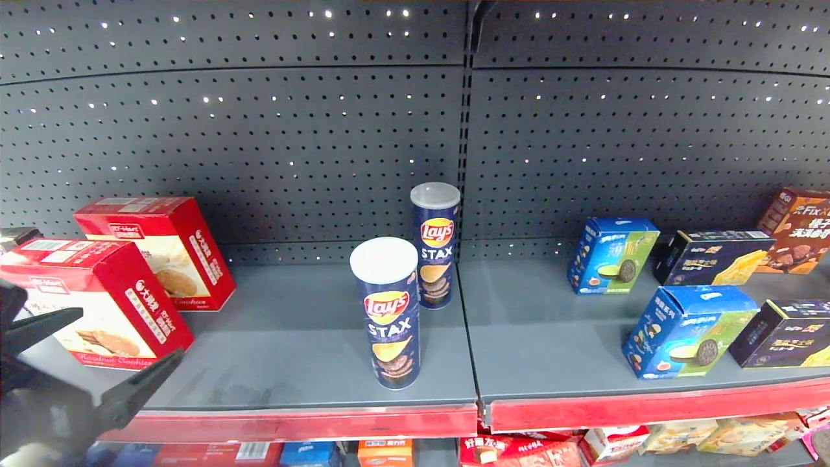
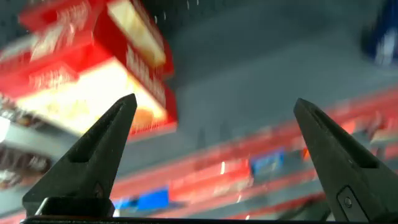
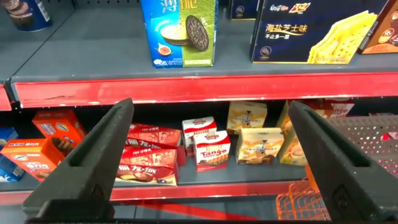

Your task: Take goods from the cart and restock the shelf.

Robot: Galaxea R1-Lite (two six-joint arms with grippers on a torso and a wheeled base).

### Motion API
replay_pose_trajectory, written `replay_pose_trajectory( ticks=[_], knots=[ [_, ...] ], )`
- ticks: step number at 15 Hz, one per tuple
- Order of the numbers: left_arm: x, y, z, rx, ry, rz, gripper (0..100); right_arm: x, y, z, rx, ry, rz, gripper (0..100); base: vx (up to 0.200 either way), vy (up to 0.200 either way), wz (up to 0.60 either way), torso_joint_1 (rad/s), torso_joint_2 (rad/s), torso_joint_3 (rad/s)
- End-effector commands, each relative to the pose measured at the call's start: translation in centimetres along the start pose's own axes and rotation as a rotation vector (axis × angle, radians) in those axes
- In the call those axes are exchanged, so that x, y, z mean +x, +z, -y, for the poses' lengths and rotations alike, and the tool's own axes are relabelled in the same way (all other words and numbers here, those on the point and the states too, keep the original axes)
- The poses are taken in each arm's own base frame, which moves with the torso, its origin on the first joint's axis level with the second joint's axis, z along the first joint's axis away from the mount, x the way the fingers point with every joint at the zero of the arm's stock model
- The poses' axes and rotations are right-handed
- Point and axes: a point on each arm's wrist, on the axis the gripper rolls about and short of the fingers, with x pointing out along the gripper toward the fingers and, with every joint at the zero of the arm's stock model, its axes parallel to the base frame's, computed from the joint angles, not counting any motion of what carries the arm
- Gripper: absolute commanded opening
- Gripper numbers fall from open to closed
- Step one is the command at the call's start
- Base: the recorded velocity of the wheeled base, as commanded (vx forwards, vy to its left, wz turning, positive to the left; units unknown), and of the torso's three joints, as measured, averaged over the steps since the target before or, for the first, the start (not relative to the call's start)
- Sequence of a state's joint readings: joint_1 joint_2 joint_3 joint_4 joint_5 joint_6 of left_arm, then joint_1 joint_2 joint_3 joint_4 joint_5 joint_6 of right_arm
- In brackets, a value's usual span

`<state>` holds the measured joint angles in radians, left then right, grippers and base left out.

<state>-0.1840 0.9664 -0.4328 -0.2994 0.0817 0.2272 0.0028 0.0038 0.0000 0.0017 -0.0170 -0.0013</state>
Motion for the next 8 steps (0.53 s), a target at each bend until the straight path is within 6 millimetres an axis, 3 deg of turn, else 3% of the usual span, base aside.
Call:
replay_pose_trajectory(
  ticks=[1, 8],
  knots=[
    [5.4, 2.0, 3.9, -0.098, -0.095, -0.073, 100, 0.0, 0.0, 0.0, 0.0, 0.0, -0.004, 100, 0.0, 0.0, 0.0, 0.0, 0.0, 0.0],
    [10.7, 1.2, 7.4, -0.043, -0.11, -0.214, 100, 0.0, 0.0, 0.0, 0.0, 0.0, -0.004, 100, 0.0, 0.0, 0.0, 0.0, 0.0, 0.0]
  ],
)
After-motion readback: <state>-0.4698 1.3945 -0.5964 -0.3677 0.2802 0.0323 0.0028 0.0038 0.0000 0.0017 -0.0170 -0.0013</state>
